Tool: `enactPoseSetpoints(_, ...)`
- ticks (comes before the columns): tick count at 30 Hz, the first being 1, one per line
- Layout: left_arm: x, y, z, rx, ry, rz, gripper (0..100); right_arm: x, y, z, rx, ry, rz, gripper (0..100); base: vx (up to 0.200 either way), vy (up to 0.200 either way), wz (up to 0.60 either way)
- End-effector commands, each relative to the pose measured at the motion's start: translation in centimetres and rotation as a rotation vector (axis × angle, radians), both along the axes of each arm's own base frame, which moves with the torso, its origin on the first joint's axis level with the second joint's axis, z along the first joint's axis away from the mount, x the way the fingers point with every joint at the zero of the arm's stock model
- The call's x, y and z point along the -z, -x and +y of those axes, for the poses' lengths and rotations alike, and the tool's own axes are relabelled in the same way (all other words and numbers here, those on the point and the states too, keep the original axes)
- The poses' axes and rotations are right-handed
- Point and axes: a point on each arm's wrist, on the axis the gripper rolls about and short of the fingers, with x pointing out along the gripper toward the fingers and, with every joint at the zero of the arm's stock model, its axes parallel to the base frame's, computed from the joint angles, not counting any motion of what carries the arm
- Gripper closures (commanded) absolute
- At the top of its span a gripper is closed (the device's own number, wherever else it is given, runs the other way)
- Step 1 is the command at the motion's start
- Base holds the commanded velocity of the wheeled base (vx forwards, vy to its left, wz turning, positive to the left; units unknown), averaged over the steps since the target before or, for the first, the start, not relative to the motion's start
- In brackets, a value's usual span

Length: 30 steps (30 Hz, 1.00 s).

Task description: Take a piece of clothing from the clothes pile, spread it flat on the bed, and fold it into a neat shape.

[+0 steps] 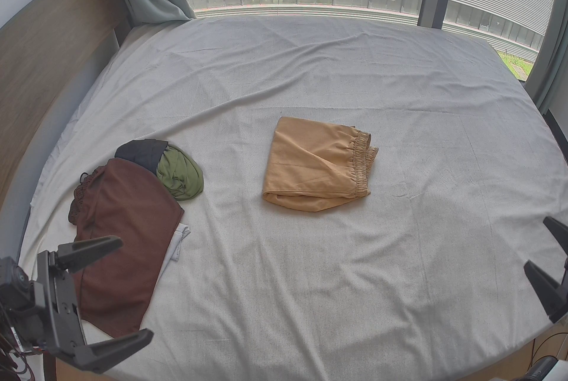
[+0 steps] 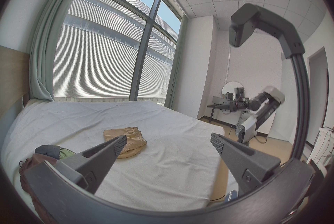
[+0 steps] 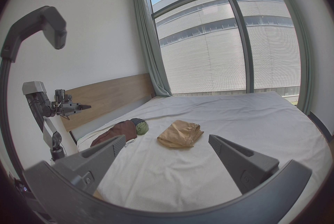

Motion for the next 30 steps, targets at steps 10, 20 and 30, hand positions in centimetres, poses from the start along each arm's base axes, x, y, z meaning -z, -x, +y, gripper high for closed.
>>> enactPoseSetpoints(10, 1.8, 8.5, 3.4, -0.116, 0.143, -0.019, 0, 4.6, 7.0, -1.3, 0.167, -0.044, -0.132, 0, 0.000, 0.000, 0.00)
enactPoseSetpoints(20, 5.2, 10.8, 4.0, -0.318, 0.117, 0.035, 0, 6.0, 6.6, -1.6, 0.337, -0.045, -0.058, 0, 0.000, 0.000, 0.00)
enactPoseSetpoints(30, 7.7, 10.7, 4.4, -0.601, -0.023, 0.149, 0, 8.0, 7.1, -1.6, 0.483, 0.036, 0.011, 0, 0.000, 0.000, 0.00)
